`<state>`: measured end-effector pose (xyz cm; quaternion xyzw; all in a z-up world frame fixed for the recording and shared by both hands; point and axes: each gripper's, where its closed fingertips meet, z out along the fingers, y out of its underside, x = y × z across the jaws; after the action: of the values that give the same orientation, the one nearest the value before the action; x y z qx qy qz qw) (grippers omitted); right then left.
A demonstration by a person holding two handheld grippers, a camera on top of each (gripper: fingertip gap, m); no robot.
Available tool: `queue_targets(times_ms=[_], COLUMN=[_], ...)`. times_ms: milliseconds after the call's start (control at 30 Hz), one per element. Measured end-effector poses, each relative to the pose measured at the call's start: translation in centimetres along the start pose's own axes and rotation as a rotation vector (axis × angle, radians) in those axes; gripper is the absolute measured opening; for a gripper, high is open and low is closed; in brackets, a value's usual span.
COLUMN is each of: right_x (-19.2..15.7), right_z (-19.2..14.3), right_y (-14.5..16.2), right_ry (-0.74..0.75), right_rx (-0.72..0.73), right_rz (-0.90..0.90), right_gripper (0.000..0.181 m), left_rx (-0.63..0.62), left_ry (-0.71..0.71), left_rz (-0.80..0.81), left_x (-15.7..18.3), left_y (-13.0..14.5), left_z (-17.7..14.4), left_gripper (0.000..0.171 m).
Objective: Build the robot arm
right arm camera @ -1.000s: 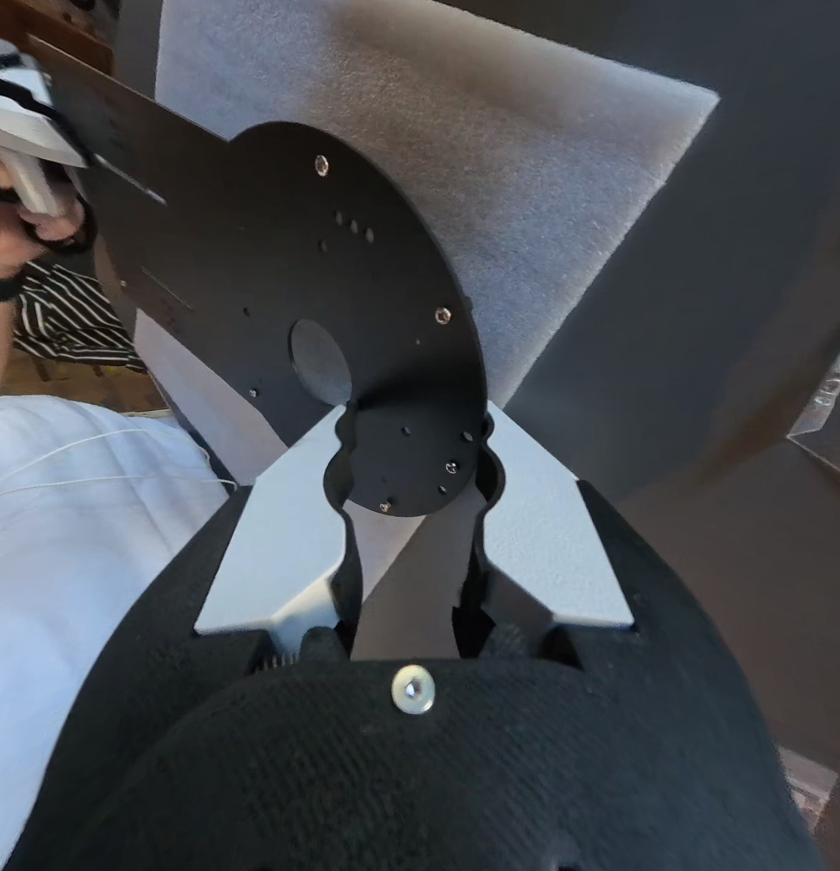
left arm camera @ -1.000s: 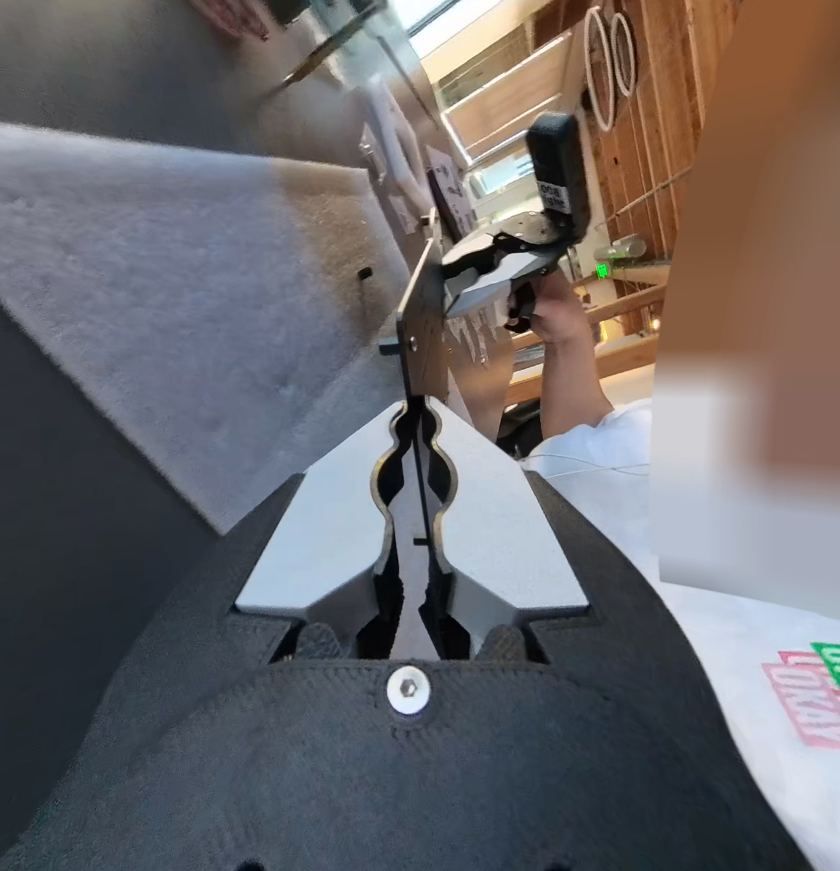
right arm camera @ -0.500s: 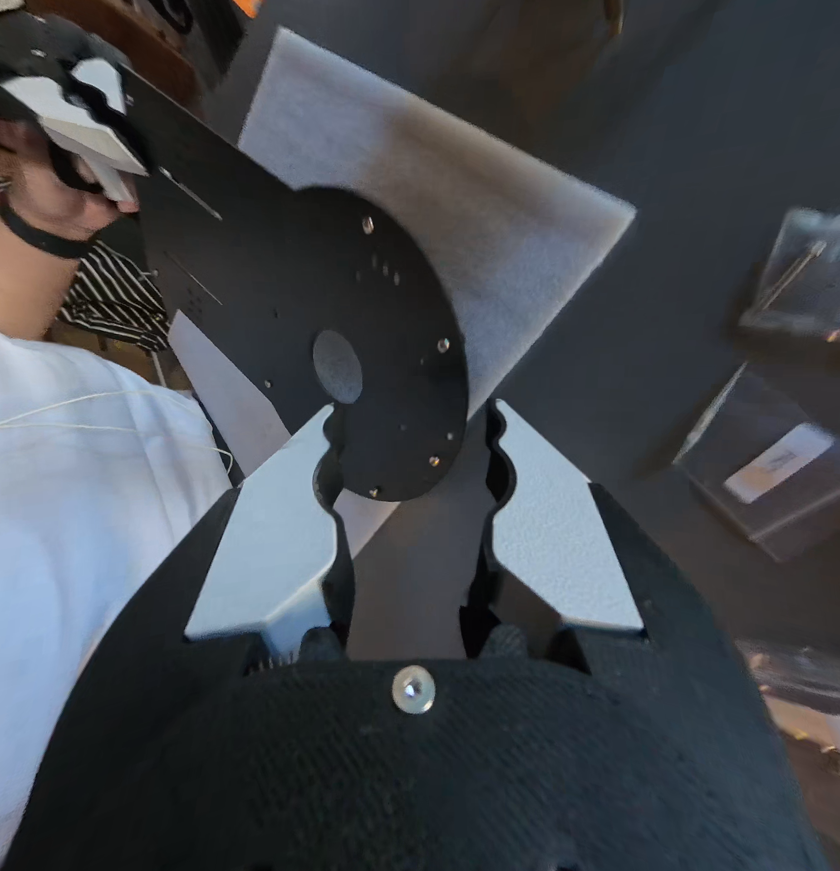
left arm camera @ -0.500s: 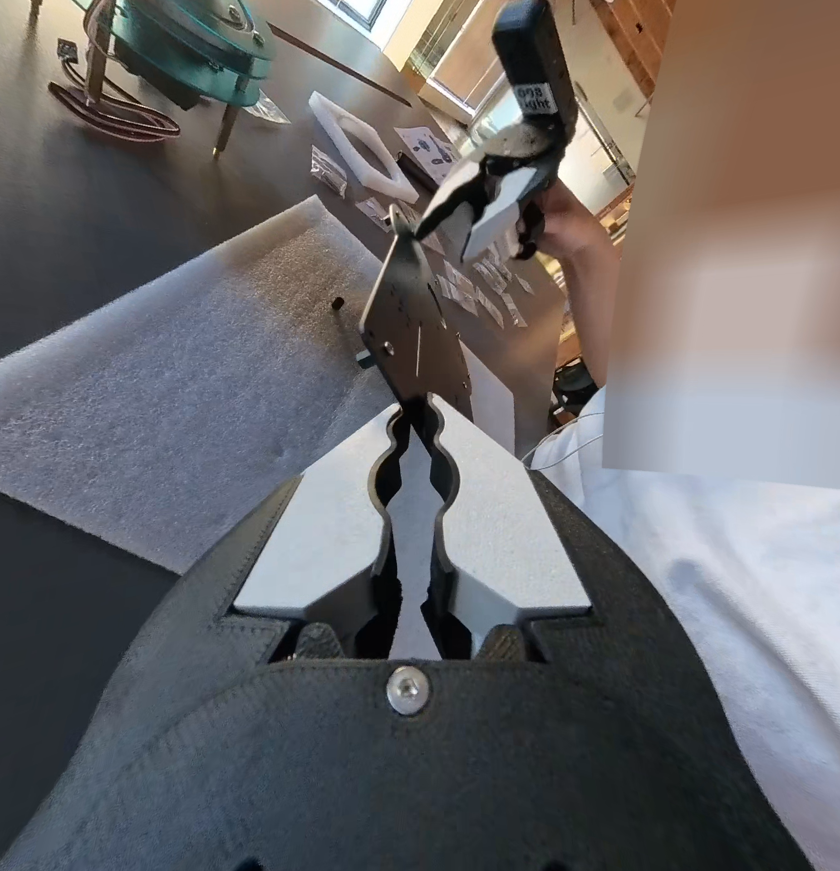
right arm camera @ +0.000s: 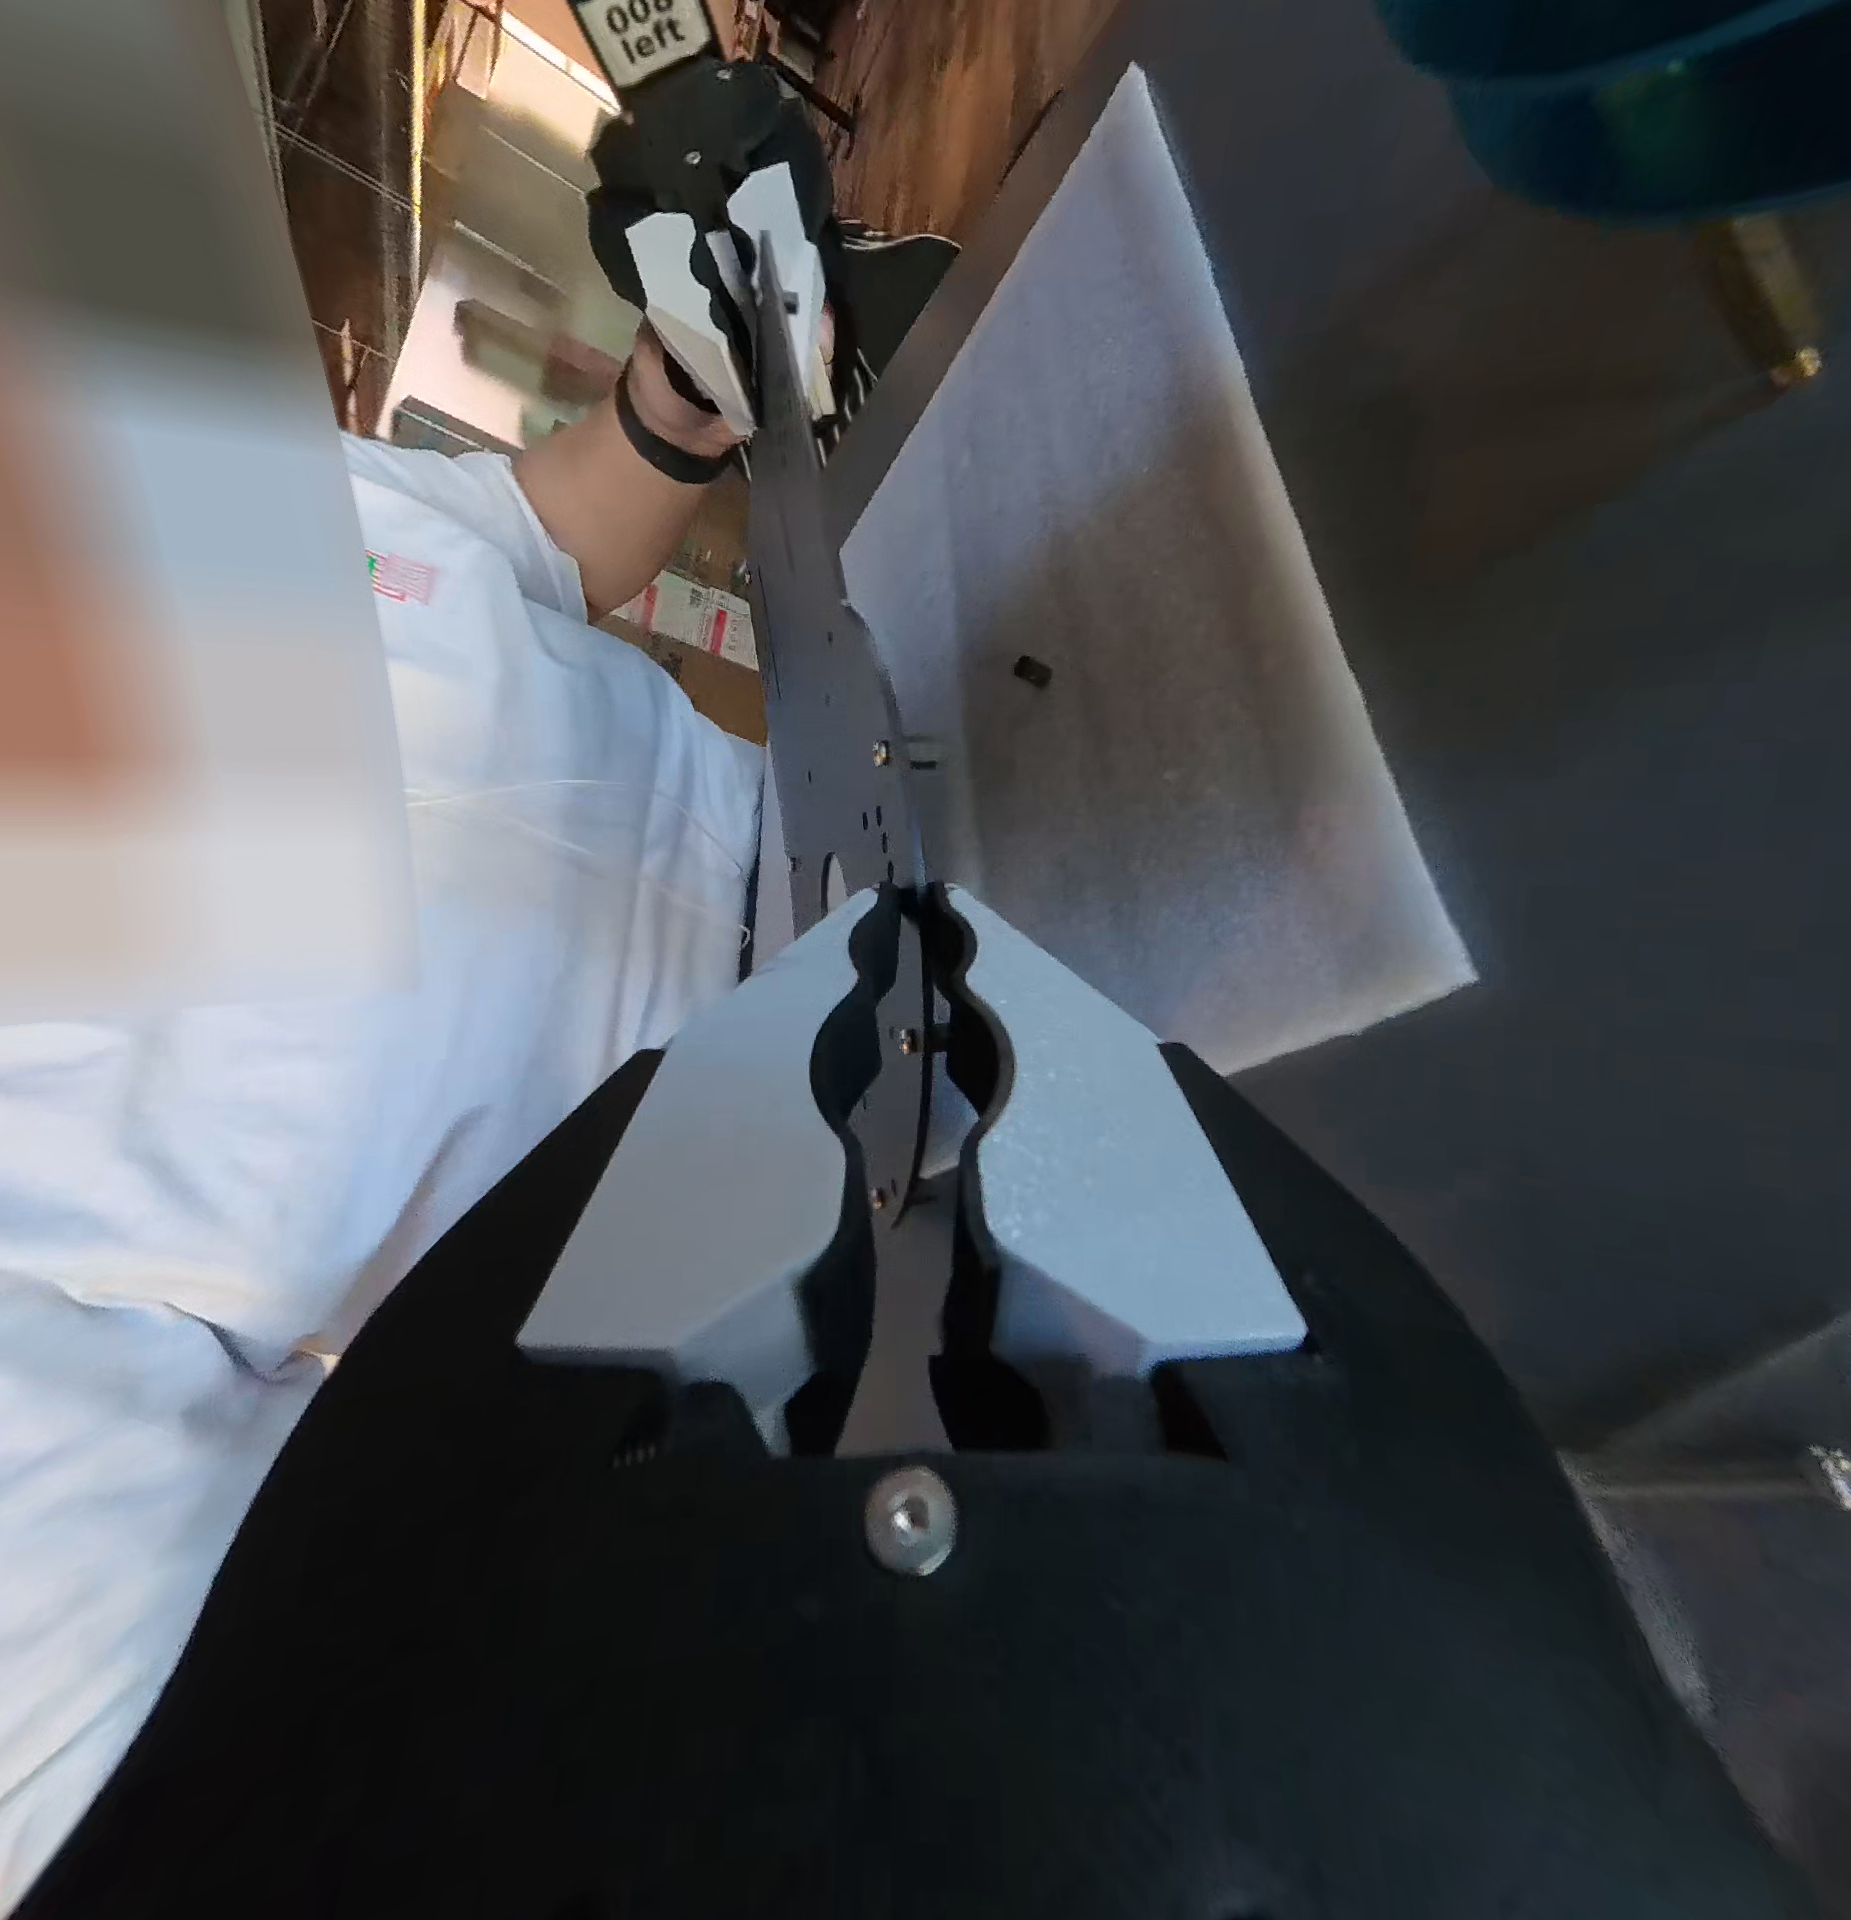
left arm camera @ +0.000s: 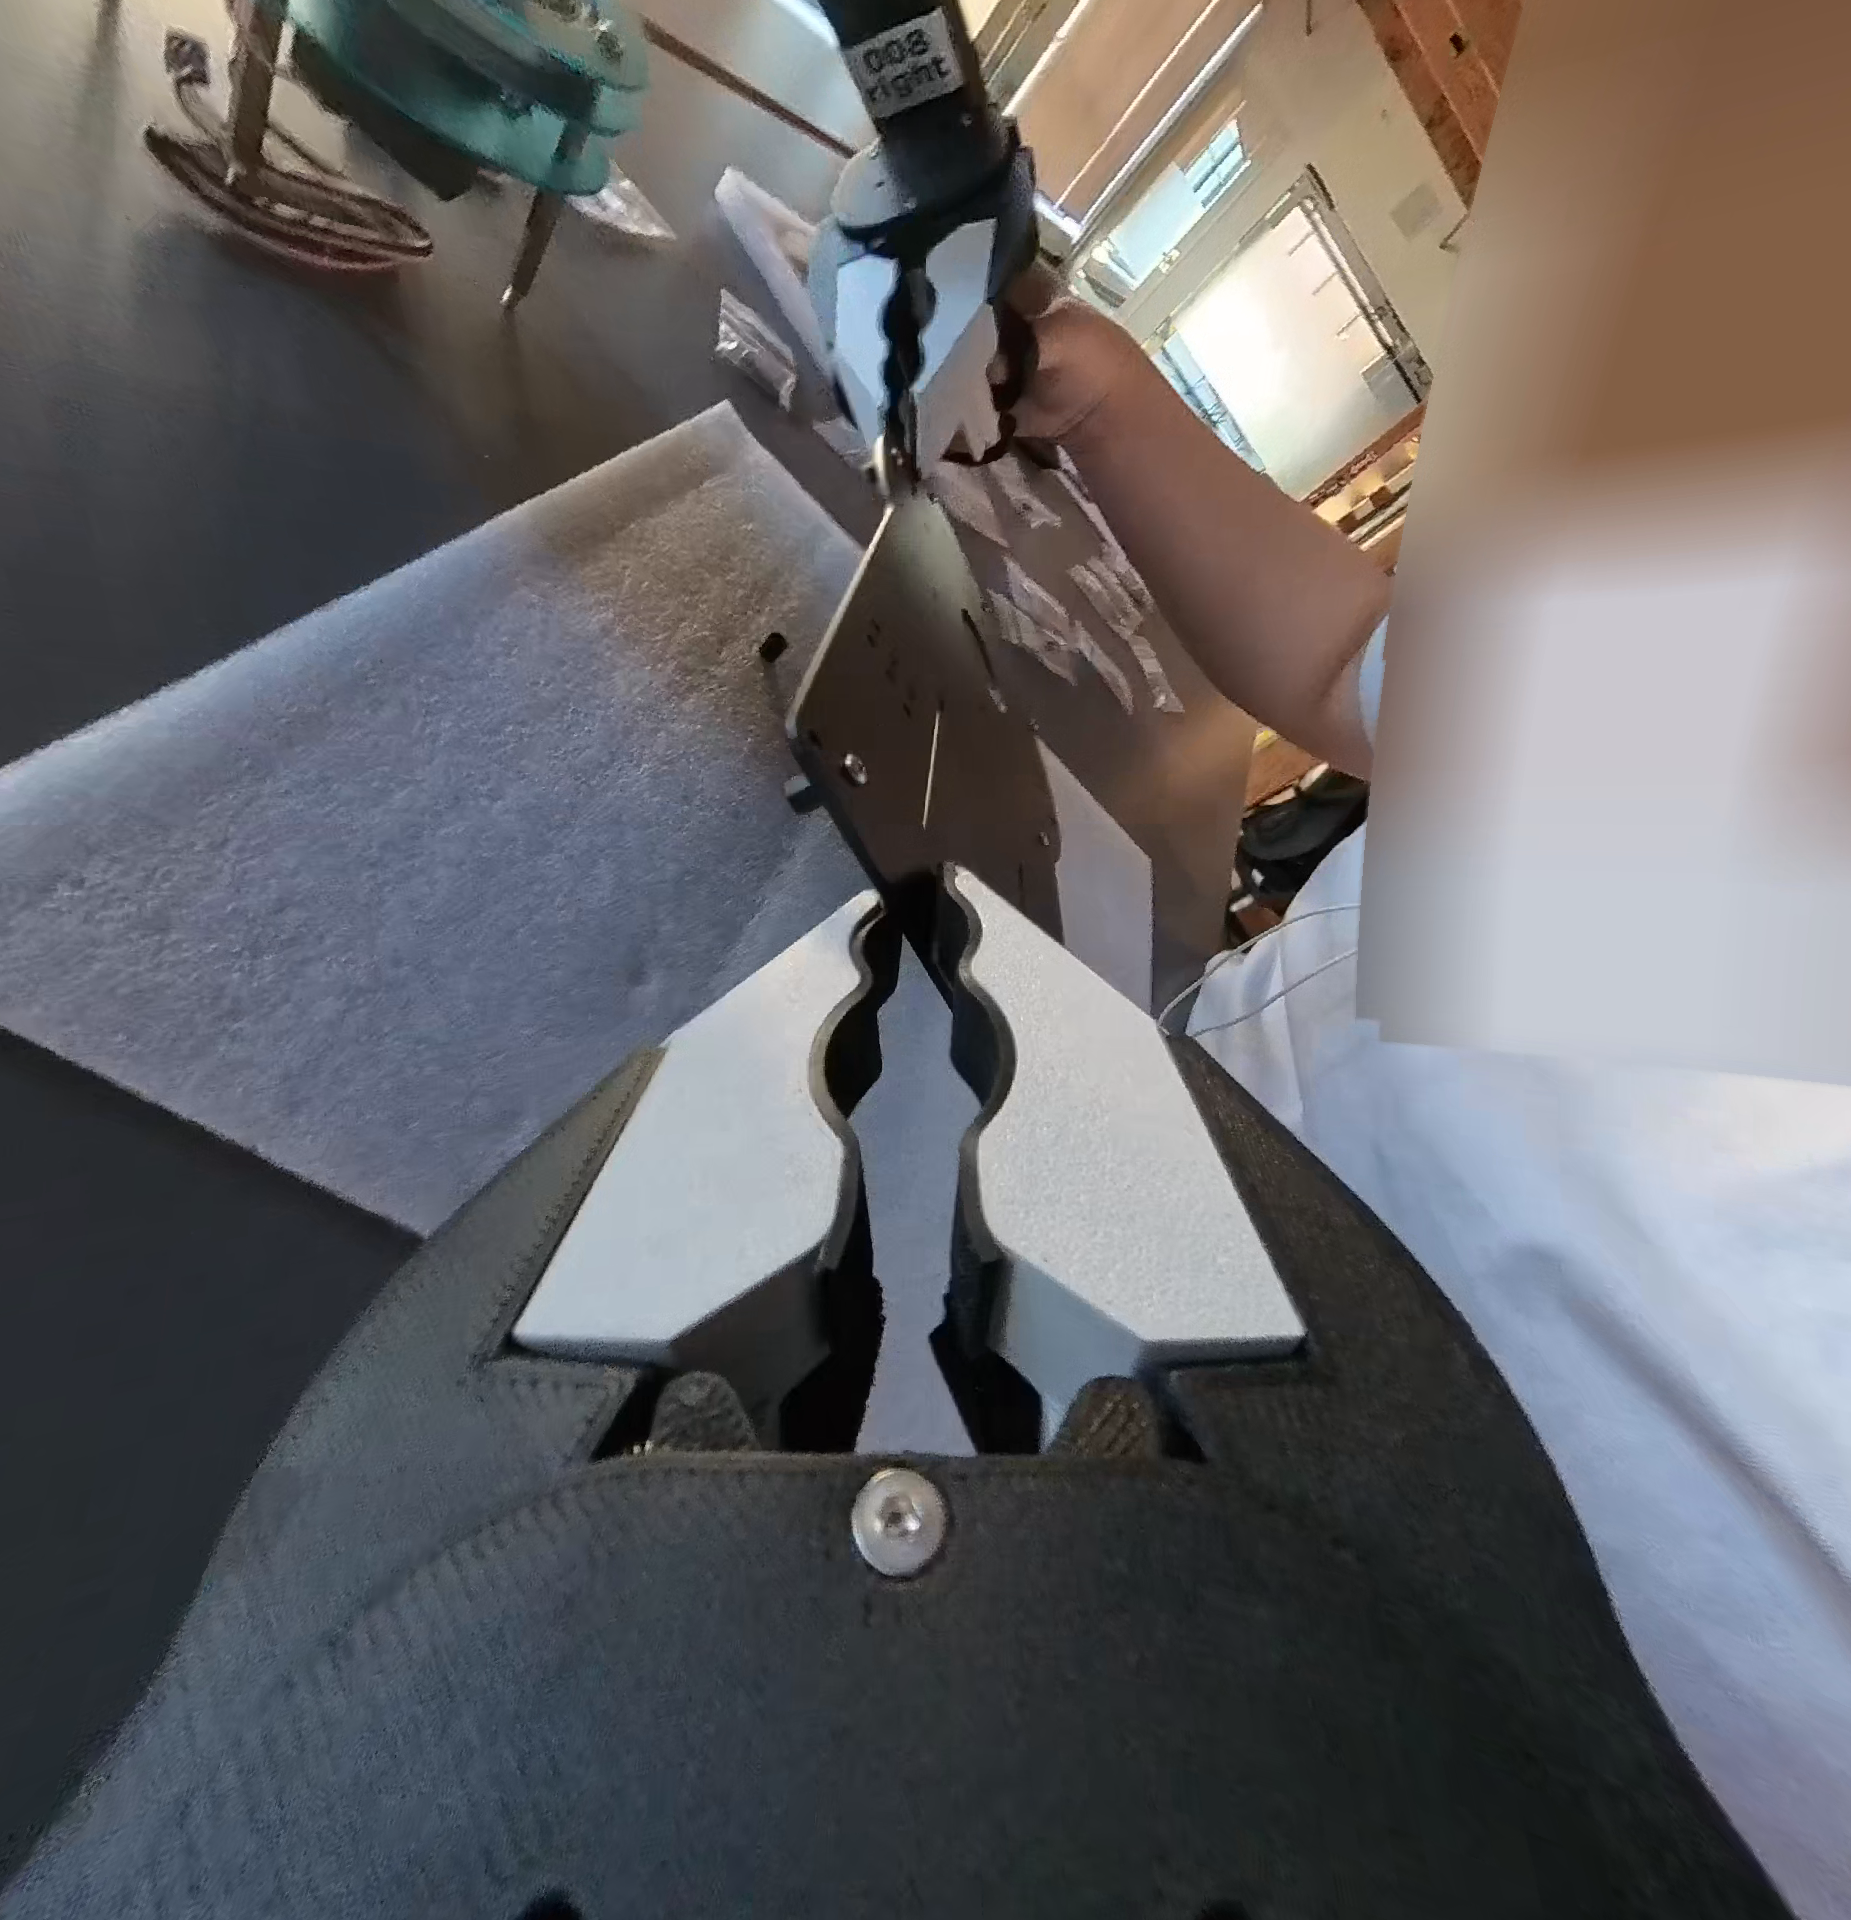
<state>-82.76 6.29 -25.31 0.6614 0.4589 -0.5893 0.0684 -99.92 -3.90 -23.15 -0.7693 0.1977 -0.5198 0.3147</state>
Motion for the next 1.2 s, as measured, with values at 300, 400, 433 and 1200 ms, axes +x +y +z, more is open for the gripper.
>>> queue_targets(times_ms=[300,400,433,1200], right_x=[1.3,1.5,1.5,3.3], right_z=[0.3,0.3,0.4,0.3], right_y=[0.2,0.3,0.3,1.2], right_ry=[0.095,0.121,0.129,0.298], right_rx=[-0.051,-0.075,-0.082,-0.222], right_rz=[-0.046,-0.057,-0.058,-0.238], right_gripper=[0.004,0.004,0.004,0.009], left_rx=[-0.054,-0.068,-0.074,-0.187], left_ry=[-0.096,-0.108,-0.109,-0.209], left_rz=[-0.141,-0.171,-0.185,-0.277], left_x=[-2.7,-3.0,-3.2,-5.5], left_y=[1.1,1.3,1.4,2.5], left_z=[0.3,0.4,0.4,1.3], left_gripper=[0.009,0.01,0.01,0.016])
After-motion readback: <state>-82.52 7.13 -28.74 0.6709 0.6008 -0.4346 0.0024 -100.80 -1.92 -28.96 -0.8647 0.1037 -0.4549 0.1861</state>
